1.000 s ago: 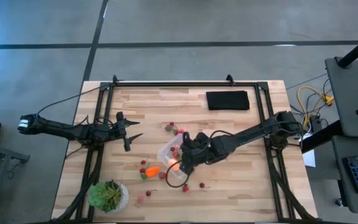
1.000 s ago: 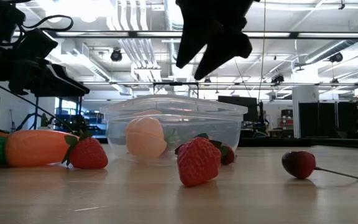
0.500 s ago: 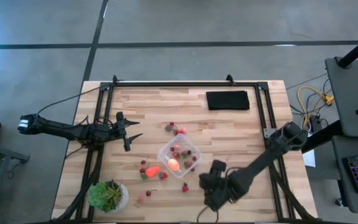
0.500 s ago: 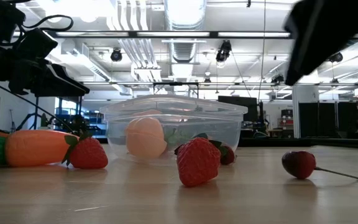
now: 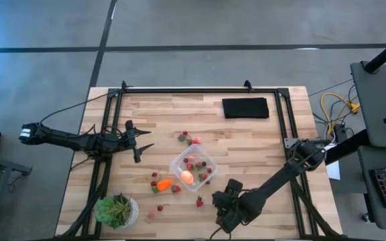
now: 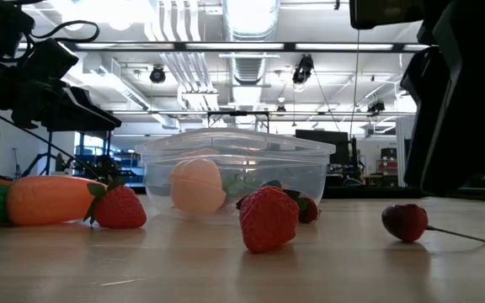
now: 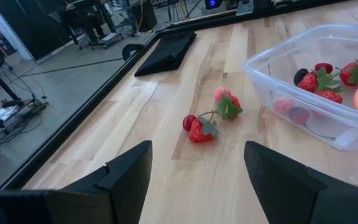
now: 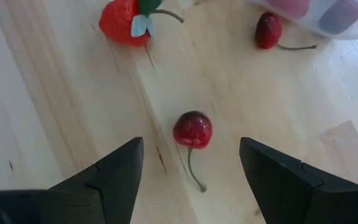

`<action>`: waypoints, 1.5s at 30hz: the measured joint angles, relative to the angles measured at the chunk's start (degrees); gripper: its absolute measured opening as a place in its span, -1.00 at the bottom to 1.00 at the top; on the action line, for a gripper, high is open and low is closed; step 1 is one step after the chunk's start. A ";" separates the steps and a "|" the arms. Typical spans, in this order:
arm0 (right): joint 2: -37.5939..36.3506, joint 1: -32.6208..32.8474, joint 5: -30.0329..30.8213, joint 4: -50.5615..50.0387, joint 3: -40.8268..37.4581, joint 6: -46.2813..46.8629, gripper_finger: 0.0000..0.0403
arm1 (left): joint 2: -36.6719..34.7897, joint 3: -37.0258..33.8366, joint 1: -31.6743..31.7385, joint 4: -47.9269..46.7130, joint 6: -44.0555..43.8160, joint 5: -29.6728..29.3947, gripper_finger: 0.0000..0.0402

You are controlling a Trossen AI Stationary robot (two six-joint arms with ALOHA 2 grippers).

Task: Pick and placing Produce into tupperware
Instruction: Put the red cherry into the transparent container

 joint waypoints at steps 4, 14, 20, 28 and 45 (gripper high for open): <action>0.61 -0.02 0.16 0.56 0.00 0.02 0.28 | -0.02 0.00 0.01 0.01 0.00 -0.02 0.20; 3.23 -0.75 -0.11 2.97 0.00 1.05 0.17 | 0.00 0.00 0.00 0.03 0.00 -0.02 0.20; 3.34 -2.14 -0.26 2.97 0.00 1.07 0.14 | -0.09 0.00 0.01 0.03 0.00 -0.01 0.20; 3.21 -2.27 -2.42 2.90 0.00 1.06 -0.07 | -0.01 0.00 0.01 0.03 0.00 -0.01 0.20; 3.08 -2.54 -4.47 2.88 0.00 1.11 -0.57 | -0.01 0.00 0.01 0.03 0.00 -0.01 0.20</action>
